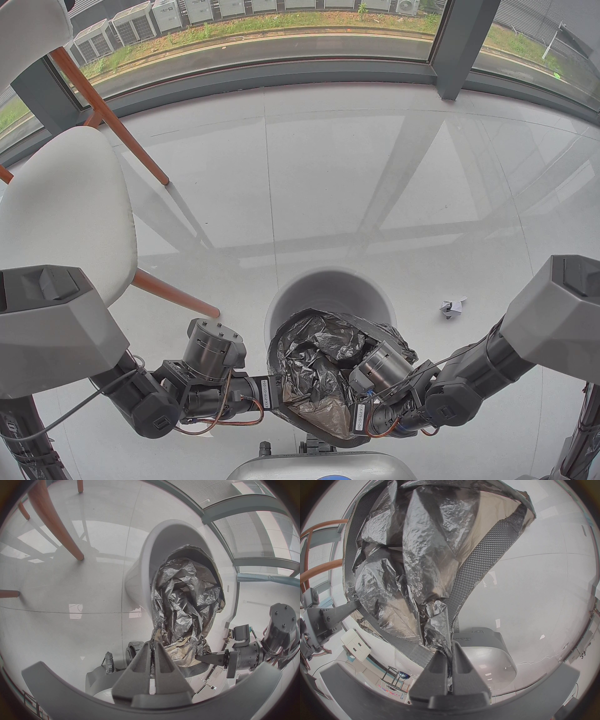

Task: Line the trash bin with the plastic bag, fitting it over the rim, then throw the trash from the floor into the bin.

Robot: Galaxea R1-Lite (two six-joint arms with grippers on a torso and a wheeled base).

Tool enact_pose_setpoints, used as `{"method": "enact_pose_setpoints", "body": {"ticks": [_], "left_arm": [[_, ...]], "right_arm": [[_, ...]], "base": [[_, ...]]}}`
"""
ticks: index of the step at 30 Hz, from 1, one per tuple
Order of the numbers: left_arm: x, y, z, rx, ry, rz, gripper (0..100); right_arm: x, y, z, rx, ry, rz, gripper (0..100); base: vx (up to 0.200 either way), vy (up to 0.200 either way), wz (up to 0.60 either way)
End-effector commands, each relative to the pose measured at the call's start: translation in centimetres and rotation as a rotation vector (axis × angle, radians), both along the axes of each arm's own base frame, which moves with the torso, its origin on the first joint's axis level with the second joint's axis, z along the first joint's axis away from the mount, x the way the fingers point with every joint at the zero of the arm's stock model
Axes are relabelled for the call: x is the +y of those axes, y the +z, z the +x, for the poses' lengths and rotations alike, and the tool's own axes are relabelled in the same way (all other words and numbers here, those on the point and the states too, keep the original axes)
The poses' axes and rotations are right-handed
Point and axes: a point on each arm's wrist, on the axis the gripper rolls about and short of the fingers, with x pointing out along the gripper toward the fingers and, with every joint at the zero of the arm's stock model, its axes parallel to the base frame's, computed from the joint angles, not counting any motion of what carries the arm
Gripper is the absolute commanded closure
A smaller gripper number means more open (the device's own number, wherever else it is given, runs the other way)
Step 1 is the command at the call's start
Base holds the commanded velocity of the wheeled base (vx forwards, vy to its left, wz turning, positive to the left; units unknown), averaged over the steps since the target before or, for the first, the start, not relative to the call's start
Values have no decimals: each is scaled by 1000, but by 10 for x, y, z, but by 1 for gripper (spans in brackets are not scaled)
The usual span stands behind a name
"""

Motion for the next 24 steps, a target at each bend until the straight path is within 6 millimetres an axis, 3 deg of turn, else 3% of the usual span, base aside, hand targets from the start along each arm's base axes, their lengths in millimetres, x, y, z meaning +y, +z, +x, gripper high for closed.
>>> {"method": "enact_pose_setpoints", "body": {"ticks": [1, 12, 22, 23, 24], "left_arm": [[3, -2, 1, 6, 11, 8, 100], [30, -14, -6, 64, 79, 60, 100], [18, -32, 13, -67, 138, 31, 100], [18, -32, 13, -68, 138, 31, 100], [17, -32, 15, -90, 139, 16, 100]], "right_arm": [[0, -1, 0, 2, -1, -2, 100], [1, -1, 0, 0, 1, 0, 100], [1, -3, 1, -6, -5, -11, 100], [1, -3, 1, -6, -5, -11, 0], [0, -2, 0, -8, -4, -9, 0]], "base": [[0, 0, 0], [0, 0, 0], [0, 0, 0], [0, 0, 0], [0, 0, 0]]}}
